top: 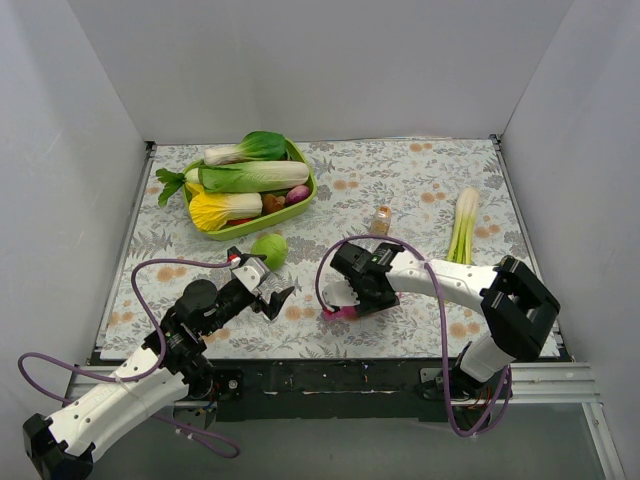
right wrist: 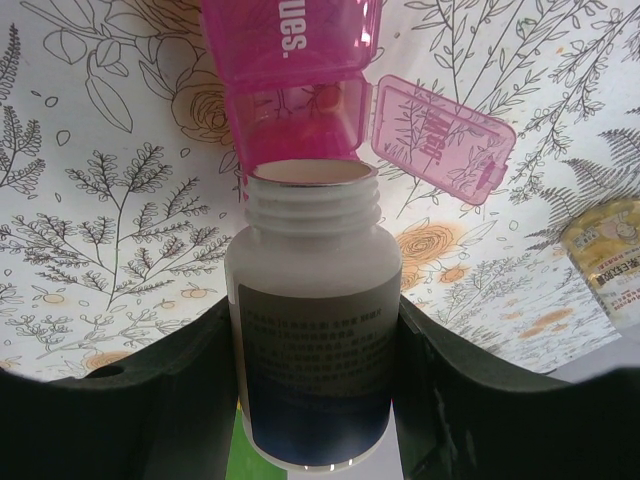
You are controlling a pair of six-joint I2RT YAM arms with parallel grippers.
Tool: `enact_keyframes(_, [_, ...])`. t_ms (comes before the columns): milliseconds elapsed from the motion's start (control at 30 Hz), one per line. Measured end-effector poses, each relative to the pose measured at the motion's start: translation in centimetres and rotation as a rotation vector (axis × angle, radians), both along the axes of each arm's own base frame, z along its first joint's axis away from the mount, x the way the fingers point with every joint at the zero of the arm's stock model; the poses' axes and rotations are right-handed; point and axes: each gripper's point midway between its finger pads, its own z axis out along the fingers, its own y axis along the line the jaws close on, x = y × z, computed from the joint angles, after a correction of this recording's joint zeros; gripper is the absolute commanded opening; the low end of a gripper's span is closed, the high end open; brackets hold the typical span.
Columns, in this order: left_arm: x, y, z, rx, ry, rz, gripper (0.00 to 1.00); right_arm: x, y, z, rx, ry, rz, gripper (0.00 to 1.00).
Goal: Sort the pills into containers
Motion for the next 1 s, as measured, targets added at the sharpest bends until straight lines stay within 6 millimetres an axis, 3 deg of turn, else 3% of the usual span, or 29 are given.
enact_keyframes(1000, [0.03, -0.03, -0.14, 0.004, 0.004, 0.0, 0.98, -0.16, 0.3, -0.13, -0.058, -0.019, 0.031, 0.01])
